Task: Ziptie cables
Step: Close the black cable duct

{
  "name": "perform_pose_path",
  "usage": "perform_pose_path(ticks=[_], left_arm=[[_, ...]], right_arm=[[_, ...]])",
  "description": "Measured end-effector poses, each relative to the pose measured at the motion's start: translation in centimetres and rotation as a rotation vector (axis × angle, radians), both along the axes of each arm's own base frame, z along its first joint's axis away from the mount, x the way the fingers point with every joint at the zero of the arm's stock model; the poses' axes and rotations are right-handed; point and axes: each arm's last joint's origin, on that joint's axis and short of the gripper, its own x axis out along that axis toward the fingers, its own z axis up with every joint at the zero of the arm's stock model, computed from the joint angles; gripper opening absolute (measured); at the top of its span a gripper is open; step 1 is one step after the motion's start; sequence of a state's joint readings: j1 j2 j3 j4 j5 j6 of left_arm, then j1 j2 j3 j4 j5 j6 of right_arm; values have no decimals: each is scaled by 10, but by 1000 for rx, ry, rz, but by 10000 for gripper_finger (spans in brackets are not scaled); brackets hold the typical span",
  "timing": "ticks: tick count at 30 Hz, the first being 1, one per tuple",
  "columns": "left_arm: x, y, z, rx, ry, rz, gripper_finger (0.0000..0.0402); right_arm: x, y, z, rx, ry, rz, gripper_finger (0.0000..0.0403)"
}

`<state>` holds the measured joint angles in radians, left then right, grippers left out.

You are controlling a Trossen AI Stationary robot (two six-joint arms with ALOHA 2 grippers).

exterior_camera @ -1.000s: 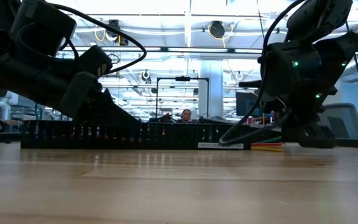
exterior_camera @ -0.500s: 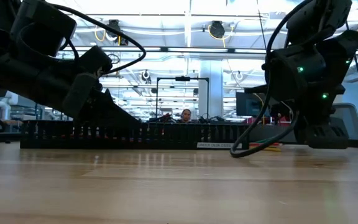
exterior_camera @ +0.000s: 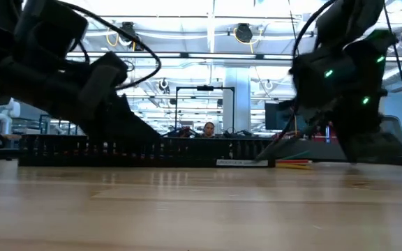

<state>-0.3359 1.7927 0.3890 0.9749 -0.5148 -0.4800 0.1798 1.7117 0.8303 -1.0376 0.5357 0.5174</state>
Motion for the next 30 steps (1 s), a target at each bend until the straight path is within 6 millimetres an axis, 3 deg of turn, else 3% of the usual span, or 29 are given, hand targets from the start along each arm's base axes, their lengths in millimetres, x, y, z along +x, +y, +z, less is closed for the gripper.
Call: perform_pose_path(ticks=[4,7,11,15,20,24,30], left_arm=[[18,-8,18,-80,-70,-58,0],[37,-11,37,-92,-69,-51,0],[70,-8,64,-64,56,24,0],[92,2,89,56,205,52,0],[105,28,105,110,206,149,0],[111,50,119,225,222,96,0],[99,88,163,443,200,71,0]], right_arm=[[-12,0,41,-161,-179,5,0],[-27,-1,70,-145,-348,-21,0],[-50,-3,103,-71,-523,-15,0],[-66,-7,122,-22,-624,2,0],[-70,-6,125,55,-645,-9,0],[-63,-1,120,166,-673,-81,0],[-55,4,89,327,-672,-279,0]])
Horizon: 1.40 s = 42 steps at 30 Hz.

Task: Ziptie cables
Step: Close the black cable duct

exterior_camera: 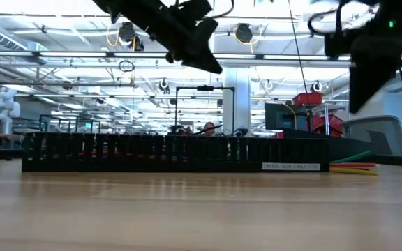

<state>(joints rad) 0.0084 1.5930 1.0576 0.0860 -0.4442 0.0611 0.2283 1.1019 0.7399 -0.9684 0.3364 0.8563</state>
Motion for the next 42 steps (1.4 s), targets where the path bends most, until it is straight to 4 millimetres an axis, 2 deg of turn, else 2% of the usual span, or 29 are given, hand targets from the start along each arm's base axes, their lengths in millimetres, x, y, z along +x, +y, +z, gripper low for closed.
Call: perform_pose_path(ticks=[5,10,16,24,27,32,36,42], left_arm=[[-15,38,22,129,18,25,0],[-23,63,27,92,5,-8,0],[-24,68,27,91,-2,3,0],[-24,68,27,88,1,3,0],[-24,68,27,85,-1,4,0],[-24,68,27,47,-22,20,0],[-24,68,27,47,-22,19,0],[-24,67,26,45,-9,19,0]], right_arm=[[2,-7,-30,-20,69,-171,0],[15,-16,-36,-2,40,-182,0],[26,-38,-38,-51,24,-122,0],[50,-90,-53,-115,-19,-75,0],[57,-109,-56,-65,-100,-98,0],[62,-125,-46,-34,-260,-90,0],[64,-135,-33,-5,-273,-76,0],[65,-121,1,37,-372,5,0]])
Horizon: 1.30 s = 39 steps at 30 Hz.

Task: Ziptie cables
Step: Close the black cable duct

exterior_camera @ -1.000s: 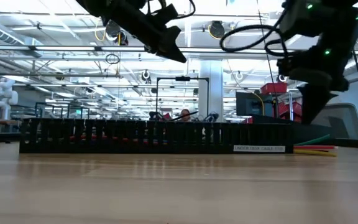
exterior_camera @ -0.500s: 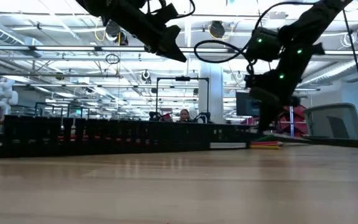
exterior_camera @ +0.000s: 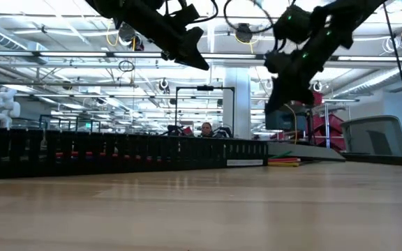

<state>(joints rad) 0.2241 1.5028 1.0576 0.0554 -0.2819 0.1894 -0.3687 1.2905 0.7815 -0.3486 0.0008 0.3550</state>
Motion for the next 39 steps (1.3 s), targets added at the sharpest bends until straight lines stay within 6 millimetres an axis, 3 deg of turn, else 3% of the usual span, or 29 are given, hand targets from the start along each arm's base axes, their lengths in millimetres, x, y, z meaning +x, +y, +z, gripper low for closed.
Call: perform_pose_path(ticks=[6,10,16,19,25,30,35,39], left_arm=[[-2,-1,-5,-12,52,-3,0],[-2,-1,-5,6,69,-23,0],[-2,-2,-6,20,87,-41,0],[-2,-2,-6,18,91,-42,0],[-2,-2,-7,17,96,-44,0],[-3,-2,-7,17,96,-44,0],[-2,-2,-7,18,92,-44,0],[-2,-2,-7,17,94,-46,0]], right_arm=[[-29,9,-1,23,196,-40,21],[-49,18,-10,122,4,-254,45],[-85,47,-58,381,-446,-514,108],[-93,57,-72,458,-658,-572,151],[-97,65,-82,397,-720,-698,224],[-96,68,-90,434,-671,-745,259],[-89,59,-77,437,-752,-736,263],[-70,45,-28,331,-722,-482,251]])
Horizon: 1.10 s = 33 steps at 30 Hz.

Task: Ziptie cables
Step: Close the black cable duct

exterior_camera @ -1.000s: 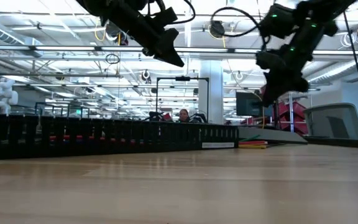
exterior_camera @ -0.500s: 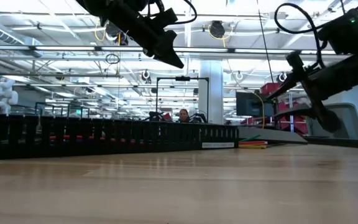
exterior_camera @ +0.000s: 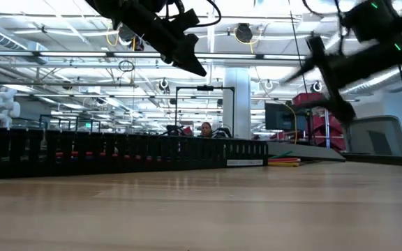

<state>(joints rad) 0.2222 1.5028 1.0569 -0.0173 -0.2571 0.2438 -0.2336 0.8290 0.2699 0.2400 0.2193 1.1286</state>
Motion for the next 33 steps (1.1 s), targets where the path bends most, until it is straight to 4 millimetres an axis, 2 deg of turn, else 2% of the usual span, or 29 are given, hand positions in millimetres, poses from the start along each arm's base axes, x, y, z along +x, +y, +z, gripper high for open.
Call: perform_pose_path(ticks=[2,5,7,9,12,15,17,20,22,25,33], left_arm=[[0,0,0,-1,3,0,0],[-1,0,-3,-8,32,-1,0],[-3,-1,-6,-17,70,-1,0],[-5,-1,-10,-27,112,-2,0],[-8,-2,-14,-39,164,-2,0],[-9,-2,-15,-42,180,-2,0],[-9,-2,-15,-47,181,-8,0],[-9,-3,-15,-65,177,-36,0],[-9,-4,-16,-69,178,-43,0],[-10,-5,-17,-77,202,-51,0],[-9,-8,-17,-110,192,-112,0]], right_arm=[[7,-11,31,-123,142,92,244],[14,-29,83,-358,471,219,235],[20,-41,110,-503,706,338,230],[30,-56,128,-593,886,476,227],[54,-80,144,-684,1091,703,228],[83,-103,139,-696,1247,954,232],[103,-116,127,-688,1309,1107,235],[125,-127,116,-654,1193,1174,233],[131,-128,115,-651,1166,1209,230],[132,-124,98,-563,1241,1342,226],[134,-117,61,-413,1281,1486,224]])
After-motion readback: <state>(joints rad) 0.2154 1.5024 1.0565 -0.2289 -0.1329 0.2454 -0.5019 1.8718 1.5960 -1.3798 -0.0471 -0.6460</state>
